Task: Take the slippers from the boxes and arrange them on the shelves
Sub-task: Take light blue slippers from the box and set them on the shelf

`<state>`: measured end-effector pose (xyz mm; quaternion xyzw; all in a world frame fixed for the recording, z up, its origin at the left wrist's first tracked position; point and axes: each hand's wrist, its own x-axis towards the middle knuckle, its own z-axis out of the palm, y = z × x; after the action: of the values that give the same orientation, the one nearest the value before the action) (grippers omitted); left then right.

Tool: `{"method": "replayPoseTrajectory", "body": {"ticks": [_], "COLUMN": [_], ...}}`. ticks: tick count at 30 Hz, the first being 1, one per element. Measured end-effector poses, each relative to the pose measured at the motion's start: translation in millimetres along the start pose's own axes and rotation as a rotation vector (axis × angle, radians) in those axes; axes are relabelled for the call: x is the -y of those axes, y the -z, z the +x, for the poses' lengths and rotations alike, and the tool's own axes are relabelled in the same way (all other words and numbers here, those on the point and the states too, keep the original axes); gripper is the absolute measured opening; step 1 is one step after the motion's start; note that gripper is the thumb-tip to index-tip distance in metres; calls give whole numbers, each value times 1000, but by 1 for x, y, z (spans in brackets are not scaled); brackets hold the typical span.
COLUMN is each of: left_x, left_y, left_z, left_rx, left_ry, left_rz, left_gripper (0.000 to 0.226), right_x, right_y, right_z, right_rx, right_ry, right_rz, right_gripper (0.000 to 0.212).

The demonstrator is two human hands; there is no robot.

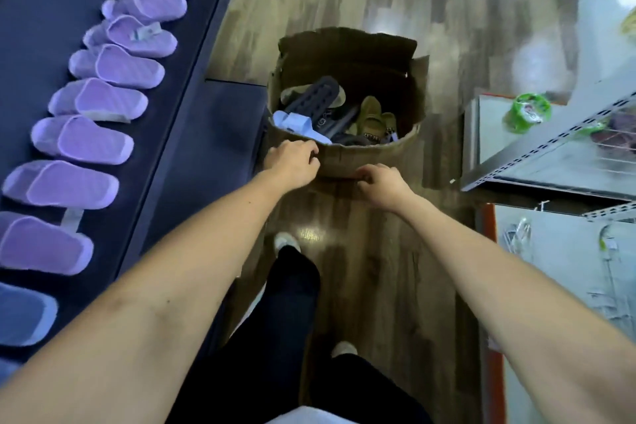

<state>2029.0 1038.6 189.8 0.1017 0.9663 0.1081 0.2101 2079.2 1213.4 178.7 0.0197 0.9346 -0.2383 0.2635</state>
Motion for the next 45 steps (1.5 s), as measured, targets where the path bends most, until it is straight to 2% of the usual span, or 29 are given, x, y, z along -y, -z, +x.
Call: {"method": "replayPoseTrajectory", "body": {"ticks": [9, 18, 26, 30, 33, 35, 37, 38, 41, 45], "left_x": [64, 84, 67, 72, 79, 84, 86, 87, 91, 102], "left_y": [12, -17, -81, -117, -148, -171, -191, -199, -219, -232], "left_z": [167, 261, 332, 361, 382, 394, 403, 407, 418, 430], "left_rx": [162, 269, 225, 172, 155, 148, 150, 159, 153, 101], "left_ry": [64, 141, 274, 396, 462, 494, 515, 538, 635, 681], "left_rz": [-79, -132, -241, -269, -285, -268, -243, -236, -234, -176], "left_gripper": [33, 33, 41, 49, 52, 55, 62, 66, 76, 84], "right_x": [8, -16, -90, -126, -145, -158, -169, -175, -199, -226], "right_y": [42, 32, 10, -12, -29, -42, -55, -61, -79, -98], "right_z": [154, 243, 321, 364, 395, 412, 425, 431, 448, 459], "right_rx": [53, 246, 317, 362, 443, 497, 511, 509, 406, 299], "right_ry": [-203, -219, -288, -394, -459, -537, -617, -656, -828, -937], "right_rz": [147, 17, 52, 112, 108, 127, 180, 203, 342, 498], "right_gripper": [38, 41, 31, 14, 31, 34, 38, 48, 73, 83]}}
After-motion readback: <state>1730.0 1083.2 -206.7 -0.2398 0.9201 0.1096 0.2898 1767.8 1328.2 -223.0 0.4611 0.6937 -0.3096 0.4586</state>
